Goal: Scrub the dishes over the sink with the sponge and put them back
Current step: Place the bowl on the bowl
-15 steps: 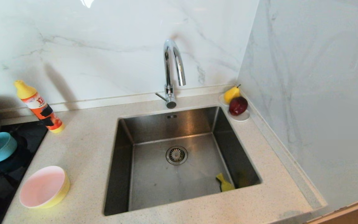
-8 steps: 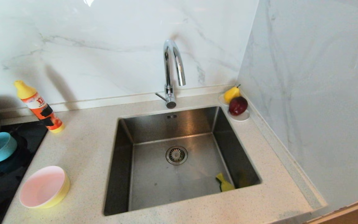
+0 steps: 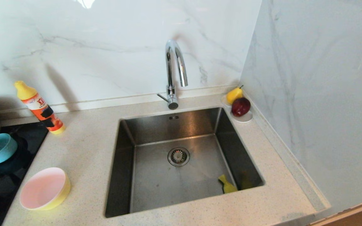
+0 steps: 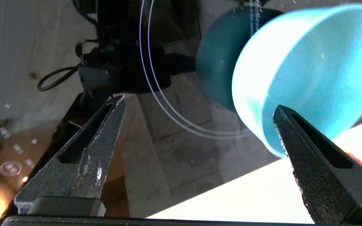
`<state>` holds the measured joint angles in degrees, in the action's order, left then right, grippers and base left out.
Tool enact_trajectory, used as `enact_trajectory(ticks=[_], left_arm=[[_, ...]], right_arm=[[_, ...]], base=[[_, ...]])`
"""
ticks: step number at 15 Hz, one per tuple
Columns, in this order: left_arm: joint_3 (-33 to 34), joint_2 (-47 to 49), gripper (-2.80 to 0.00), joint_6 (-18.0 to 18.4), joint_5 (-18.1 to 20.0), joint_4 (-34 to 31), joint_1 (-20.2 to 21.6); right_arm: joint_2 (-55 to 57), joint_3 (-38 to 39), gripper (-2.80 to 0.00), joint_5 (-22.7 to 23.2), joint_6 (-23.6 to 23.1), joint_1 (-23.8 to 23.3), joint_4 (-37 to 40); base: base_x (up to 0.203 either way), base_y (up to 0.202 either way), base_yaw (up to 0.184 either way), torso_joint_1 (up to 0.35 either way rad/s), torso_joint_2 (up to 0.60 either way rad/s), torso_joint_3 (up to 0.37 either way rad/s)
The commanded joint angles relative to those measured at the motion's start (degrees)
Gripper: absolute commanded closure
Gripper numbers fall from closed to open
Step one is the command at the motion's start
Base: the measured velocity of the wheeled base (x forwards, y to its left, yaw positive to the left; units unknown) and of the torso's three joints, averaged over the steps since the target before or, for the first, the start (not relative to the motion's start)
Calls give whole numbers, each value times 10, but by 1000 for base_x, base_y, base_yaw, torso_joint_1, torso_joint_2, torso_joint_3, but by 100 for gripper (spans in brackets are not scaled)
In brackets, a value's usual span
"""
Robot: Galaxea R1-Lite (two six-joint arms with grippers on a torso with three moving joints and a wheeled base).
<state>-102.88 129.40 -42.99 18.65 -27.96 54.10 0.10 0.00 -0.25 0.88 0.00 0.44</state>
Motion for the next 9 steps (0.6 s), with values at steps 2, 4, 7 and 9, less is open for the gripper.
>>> enact_trajectory(ticks=[2, 4, 7, 9], left_arm=[[-7, 16, -280, -5, 0, -2, 0], [-9, 24, -280, -5, -8, -2, 0], [-12, 33, -280, -6, -35, -4, 0], [-14, 34, -280, -6, -36, -10, 0]], right_arm=[[1, 0, 0, 0, 0, 0, 0], [1, 0, 0, 0, 0, 0, 0], [1, 0, 0, 0, 0, 0, 0], [1, 0, 0, 0, 0, 0, 0]], base=[[0, 0, 0, 0, 0, 0], [0, 0, 0, 0, 0, 0], [0, 0, 0, 0, 0, 0], [0, 0, 0, 0, 0, 0]])
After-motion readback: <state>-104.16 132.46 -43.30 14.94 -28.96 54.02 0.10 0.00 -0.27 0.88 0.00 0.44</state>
